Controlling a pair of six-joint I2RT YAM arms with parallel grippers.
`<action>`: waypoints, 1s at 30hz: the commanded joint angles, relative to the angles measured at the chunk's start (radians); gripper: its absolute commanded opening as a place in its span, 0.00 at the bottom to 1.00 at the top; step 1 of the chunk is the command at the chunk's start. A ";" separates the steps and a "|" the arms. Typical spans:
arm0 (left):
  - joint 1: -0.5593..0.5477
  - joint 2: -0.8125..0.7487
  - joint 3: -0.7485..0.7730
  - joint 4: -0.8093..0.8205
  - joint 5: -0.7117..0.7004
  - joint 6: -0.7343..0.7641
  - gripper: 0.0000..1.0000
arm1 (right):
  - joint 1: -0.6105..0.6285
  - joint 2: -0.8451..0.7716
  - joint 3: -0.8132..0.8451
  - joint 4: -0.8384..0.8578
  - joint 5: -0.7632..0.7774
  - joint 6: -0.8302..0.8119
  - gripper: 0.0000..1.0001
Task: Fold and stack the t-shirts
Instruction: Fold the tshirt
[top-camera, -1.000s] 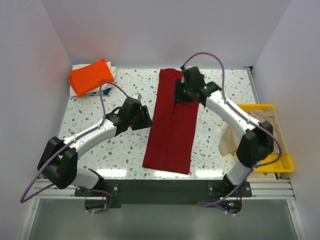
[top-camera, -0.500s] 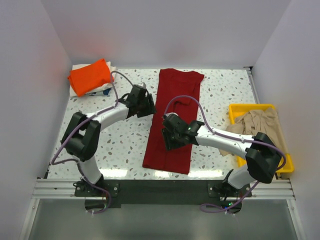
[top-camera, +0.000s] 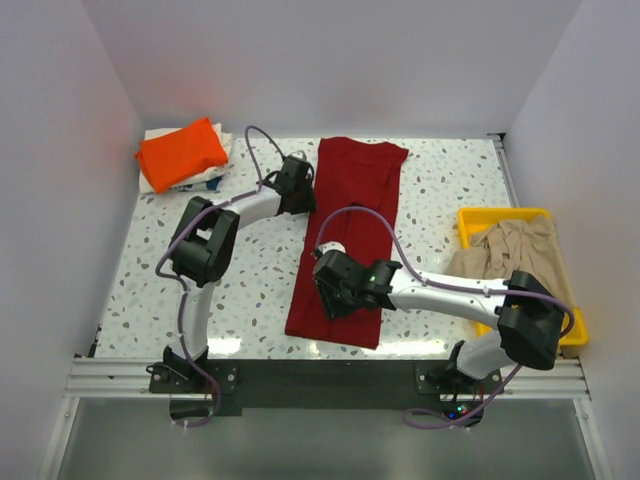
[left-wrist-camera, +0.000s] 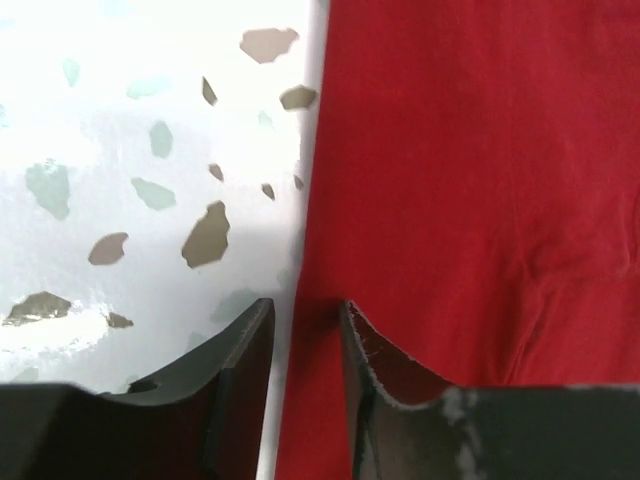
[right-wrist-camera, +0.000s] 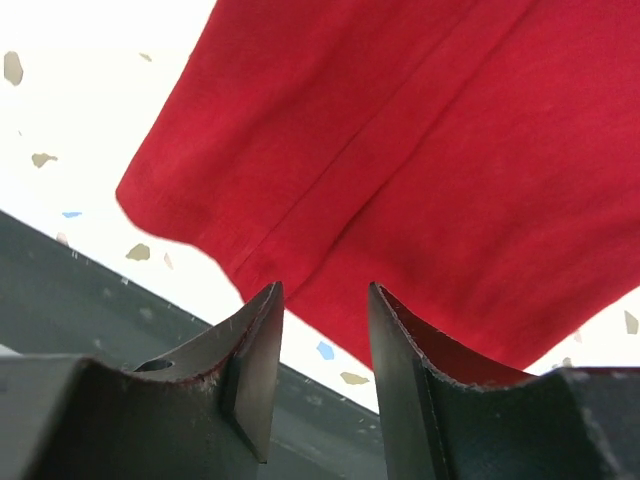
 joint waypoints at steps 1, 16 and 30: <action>0.005 0.054 0.027 -0.074 -0.113 0.041 0.36 | 0.049 0.009 -0.001 0.032 0.060 0.039 0.43; 0.007 0.097 0.019 -0.063 -0.127 0.047 0.18 | 0.170 0.155 0.077 0.040 0.146 0.081 0.42; 0.011 0.107 0.040 -0.069 -0.123 0.055 0.18 | 0.212 0.184 0.054 0.015 0.155 0.114 0.40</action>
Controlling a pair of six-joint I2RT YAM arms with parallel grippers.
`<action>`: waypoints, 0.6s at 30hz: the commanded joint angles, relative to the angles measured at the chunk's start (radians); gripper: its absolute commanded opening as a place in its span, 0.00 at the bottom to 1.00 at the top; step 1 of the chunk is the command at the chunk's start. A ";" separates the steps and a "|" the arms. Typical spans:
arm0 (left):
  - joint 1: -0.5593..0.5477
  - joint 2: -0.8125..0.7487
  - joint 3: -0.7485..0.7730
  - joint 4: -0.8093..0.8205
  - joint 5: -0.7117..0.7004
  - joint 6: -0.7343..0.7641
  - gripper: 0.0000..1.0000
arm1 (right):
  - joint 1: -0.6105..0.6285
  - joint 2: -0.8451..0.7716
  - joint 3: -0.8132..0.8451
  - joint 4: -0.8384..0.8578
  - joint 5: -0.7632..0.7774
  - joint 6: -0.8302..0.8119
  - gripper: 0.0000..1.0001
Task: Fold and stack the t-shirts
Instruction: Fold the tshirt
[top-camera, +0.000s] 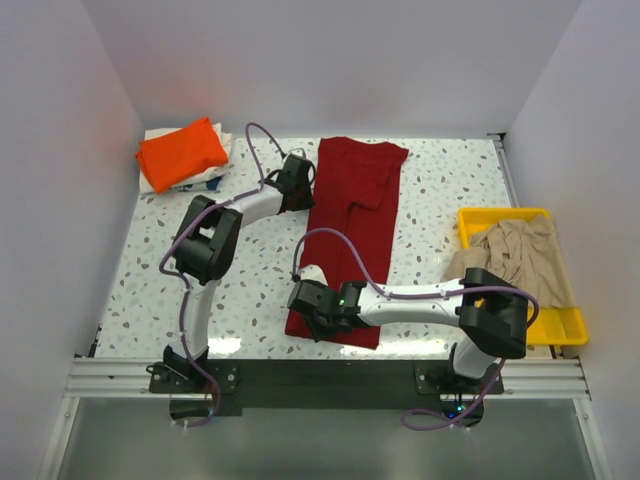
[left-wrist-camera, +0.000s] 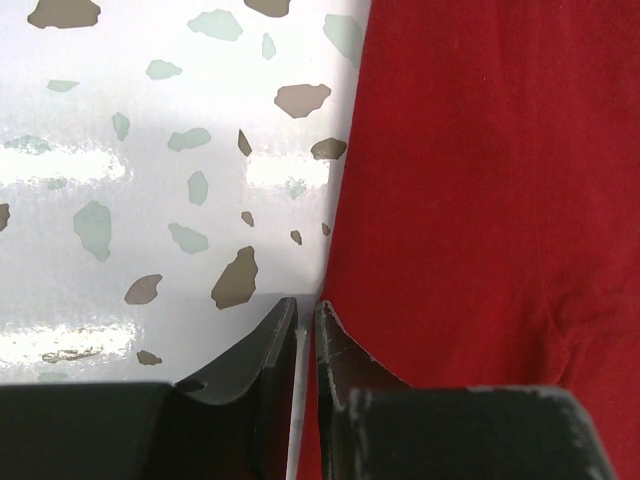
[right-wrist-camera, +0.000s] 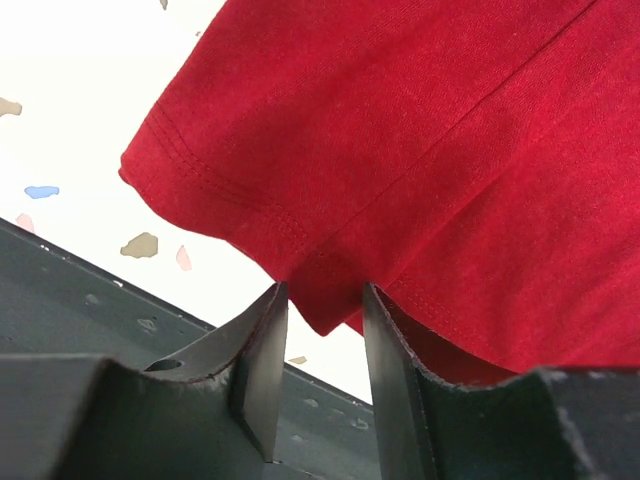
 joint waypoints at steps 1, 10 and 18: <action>0.013 0.065 -0.007 -0.074 -0.025 0.033 0.18 | 0.005 0.012 0.007 -0.001 0.034 0.027 0.39; 0.017 0.069 -0.004 -0.074 -0.021 0.034 0.18 | 0.008 0.015 0.007 -0.018 0.032 0.027 0.21; 0.020 0.071 -0.004 -0.071 -0.018 0.034 0.18 | 0.008 -0.014 -0.014 -0.034 0.041 0.044 0.41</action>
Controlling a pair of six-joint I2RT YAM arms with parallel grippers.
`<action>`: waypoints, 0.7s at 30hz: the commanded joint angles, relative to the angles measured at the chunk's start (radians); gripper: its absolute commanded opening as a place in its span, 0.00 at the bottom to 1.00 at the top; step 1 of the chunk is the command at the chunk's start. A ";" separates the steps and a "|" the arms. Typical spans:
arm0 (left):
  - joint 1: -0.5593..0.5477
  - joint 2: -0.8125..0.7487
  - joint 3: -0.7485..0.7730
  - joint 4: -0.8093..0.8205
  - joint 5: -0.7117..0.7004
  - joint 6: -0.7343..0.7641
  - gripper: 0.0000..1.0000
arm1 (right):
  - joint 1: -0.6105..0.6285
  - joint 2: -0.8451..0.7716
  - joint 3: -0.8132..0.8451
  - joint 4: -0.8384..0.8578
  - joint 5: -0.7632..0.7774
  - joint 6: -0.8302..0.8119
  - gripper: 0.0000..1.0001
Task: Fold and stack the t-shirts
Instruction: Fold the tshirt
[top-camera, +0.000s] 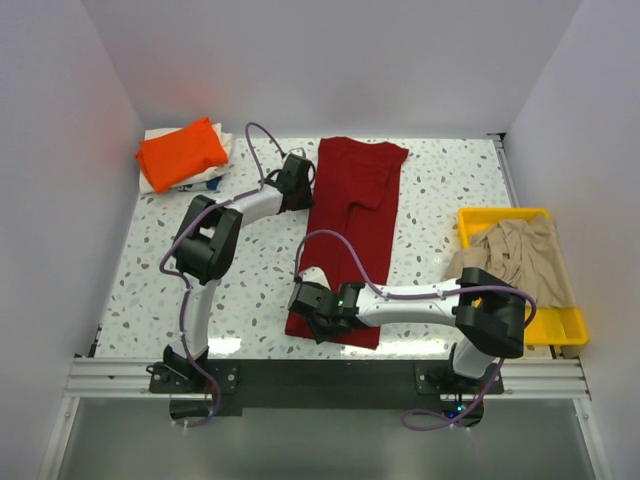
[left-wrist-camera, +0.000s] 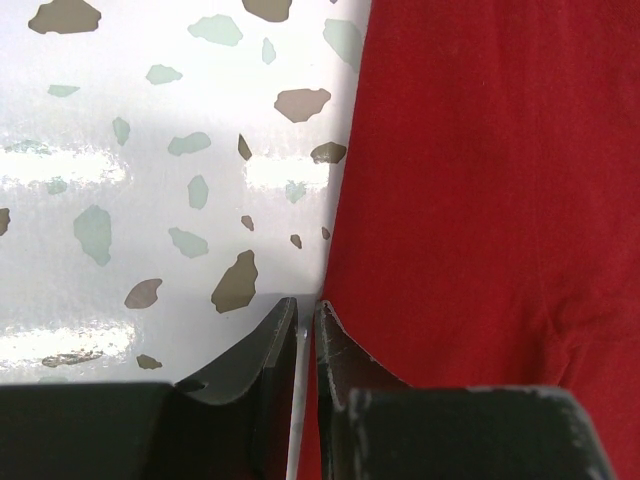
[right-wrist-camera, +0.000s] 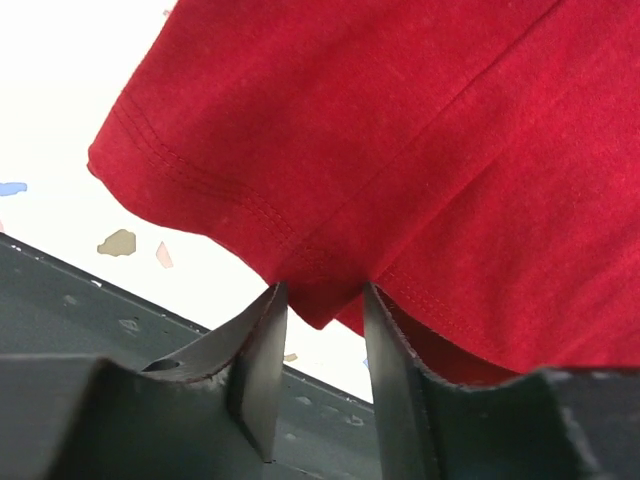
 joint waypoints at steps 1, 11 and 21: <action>0.018 0.069 -0.008 -0.075 -0.019 0.034 0.18 | 0.004 -0.036 -0.012 -0.015 0.042 0.021 0.41; 0.021 0.073 -0.011 -0.075 -0.015 0.033 0.17 | 0.005 -0.014 -0.009 -0.005 0.036 0.027 0.26; 0.032 0.082 0.003 -0.081 -0.015 0.034 0.15 | 0.007 -0.119 -0.050 -0.051 0.043 0.041 0.02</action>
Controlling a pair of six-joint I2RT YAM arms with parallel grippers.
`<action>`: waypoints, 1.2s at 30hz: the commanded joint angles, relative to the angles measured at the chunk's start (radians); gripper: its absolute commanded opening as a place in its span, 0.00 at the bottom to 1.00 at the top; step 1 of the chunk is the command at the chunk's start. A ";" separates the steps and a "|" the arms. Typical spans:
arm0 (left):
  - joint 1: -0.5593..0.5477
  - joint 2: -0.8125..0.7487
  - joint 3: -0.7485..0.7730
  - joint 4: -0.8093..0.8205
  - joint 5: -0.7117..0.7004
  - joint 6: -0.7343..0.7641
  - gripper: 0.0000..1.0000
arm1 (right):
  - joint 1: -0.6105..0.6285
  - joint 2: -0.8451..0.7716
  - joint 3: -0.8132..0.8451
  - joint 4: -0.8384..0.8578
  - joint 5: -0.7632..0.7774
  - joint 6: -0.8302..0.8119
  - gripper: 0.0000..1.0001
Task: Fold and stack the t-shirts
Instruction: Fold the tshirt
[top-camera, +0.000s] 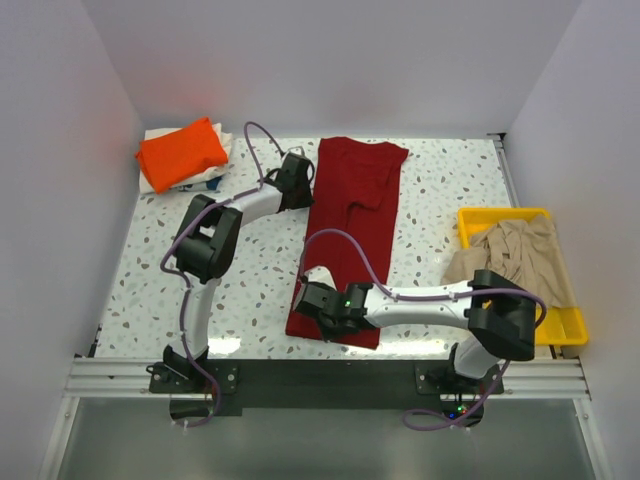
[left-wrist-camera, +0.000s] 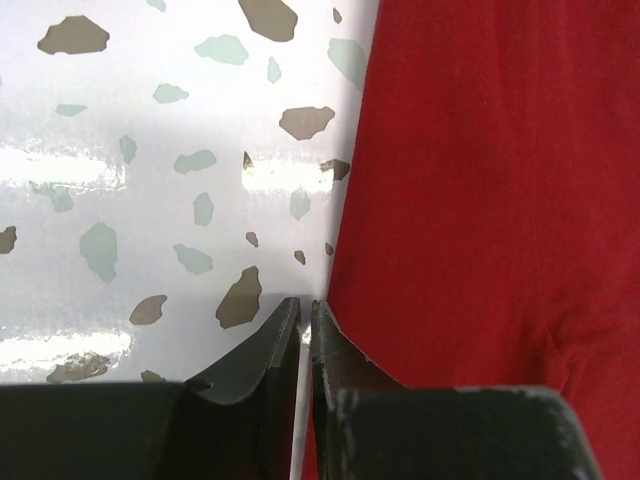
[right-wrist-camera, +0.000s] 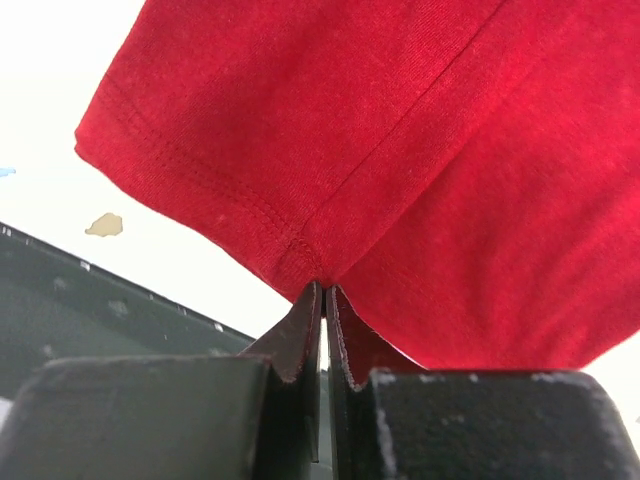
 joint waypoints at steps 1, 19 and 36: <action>0.026 0.074 -0.006 -0.090 -0.017 0.034 0.14 | 0.008 -0.085 -0.033 -0.024 0.028 0.027 0.02; 0.047 0.070 0.009 -0.092 0.009 0.034 0.13 | 0.006 -0.038 -0.068 0.022 -0.020 0.027 0.19; 0.059 -0.276 -0.143 -0.029 0.075 -0.004 0.52 | -0.475 -0.361 -0.114 -0.046 -0.076 -0.069 0.53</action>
